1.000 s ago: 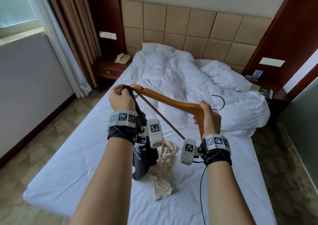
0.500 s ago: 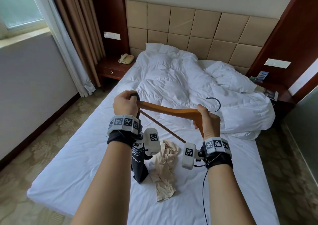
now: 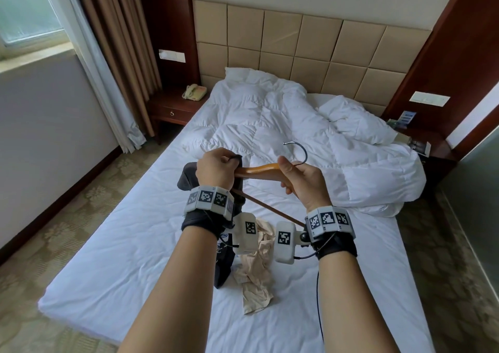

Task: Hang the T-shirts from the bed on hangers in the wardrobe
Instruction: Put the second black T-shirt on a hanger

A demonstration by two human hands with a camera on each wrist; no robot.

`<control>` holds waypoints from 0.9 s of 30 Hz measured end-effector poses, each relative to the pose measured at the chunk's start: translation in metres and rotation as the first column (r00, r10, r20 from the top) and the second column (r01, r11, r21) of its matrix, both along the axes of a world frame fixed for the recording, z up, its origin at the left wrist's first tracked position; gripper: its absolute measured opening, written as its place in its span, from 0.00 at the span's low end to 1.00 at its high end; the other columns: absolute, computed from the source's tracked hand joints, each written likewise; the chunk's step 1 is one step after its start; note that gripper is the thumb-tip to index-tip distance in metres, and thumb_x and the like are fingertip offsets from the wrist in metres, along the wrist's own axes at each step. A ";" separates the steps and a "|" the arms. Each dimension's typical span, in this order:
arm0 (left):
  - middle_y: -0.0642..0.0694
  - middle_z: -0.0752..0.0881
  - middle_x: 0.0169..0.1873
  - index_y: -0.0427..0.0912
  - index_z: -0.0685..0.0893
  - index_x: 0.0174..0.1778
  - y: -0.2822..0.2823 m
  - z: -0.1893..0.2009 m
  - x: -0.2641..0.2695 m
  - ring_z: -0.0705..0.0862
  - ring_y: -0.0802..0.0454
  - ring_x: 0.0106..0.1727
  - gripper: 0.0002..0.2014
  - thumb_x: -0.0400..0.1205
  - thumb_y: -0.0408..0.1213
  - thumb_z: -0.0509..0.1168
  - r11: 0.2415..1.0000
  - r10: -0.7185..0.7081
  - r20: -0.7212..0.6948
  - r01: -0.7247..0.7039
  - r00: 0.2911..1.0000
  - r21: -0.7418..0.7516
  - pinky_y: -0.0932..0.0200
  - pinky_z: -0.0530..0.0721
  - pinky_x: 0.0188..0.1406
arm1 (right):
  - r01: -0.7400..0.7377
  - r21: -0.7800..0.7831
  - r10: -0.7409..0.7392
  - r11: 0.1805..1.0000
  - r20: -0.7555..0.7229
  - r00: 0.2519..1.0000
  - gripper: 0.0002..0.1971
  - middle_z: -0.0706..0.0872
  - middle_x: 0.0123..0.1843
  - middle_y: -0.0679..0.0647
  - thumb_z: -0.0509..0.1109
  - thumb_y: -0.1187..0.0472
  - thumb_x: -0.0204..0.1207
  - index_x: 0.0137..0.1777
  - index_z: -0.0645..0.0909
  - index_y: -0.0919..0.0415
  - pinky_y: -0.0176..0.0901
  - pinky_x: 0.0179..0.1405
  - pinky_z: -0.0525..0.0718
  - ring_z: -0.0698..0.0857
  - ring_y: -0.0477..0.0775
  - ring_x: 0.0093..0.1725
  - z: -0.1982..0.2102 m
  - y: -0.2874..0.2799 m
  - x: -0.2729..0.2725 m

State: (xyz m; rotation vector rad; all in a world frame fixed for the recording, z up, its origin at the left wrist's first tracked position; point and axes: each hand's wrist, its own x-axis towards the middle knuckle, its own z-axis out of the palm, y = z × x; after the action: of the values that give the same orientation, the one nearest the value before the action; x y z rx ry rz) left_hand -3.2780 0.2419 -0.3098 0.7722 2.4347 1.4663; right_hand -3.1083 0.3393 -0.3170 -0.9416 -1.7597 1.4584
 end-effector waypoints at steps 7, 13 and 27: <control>0.47 0.91 0.36 0.49 0.93 0.39 0.011 0.000 0.015 0.88 0.47 0.45 0.06 0.76 0.42 0.70 0.987 -0.158 0.007 0.157 0.987 0.033 0.50 0.86 0.50 | -0.040 0.083 0.031 0.996 0.104 0.994 0.14 0.90 0.46 0.50 0.81 0.60 0.62 0.47 0.85 0.47 0.57 0.56 0.88 0.88 0.54 0.47 -0.015 0.001 -0.003; 0.46 0.91 0.35 0.43 0.93 0.41 0.019 0.011 0.030 0.88 0.49 0.42 0.09 0.79 0.42 0.69 0.938 -0.327 -0.077 0.333 0.942 0.098 0.48 0.85 0.46 | -0.069 0.074 0.059 0.995 0.124 0.990 0.22 0.86 0.58 0.43 0.79 0.66 0.70 0.60 0.81 0.47 0.46 0.56 0.86 0.89 0.51 0.51 -0.018 -0.002 0.000; 0.57 0.88 0.42 0.59 0.88 0.42 0.050 0.018 0.071 0.84 0.50 0.54 0.17 0.69 0.62 0.60 0.757 -0.633 -0.038 0.608 0.773 -0.240 0.40 0.81 0.61 | 0.052 0.027 -0.055 0.998 0.109 0.992 0.14 0.90 0.34 0.52 0.81 0.57 0.69 0.46 0.80 0.62 0.43 0.39 0.84 0.89 0.46 0.34 -0.027 0.017 0.028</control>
State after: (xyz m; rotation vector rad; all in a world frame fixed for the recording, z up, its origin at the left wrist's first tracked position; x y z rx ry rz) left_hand -3.2069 0.2922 -0.2920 1.4675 2.0351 0.8979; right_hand -3.0804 0.3562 -0.3438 -1.0662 -1.8124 1.3713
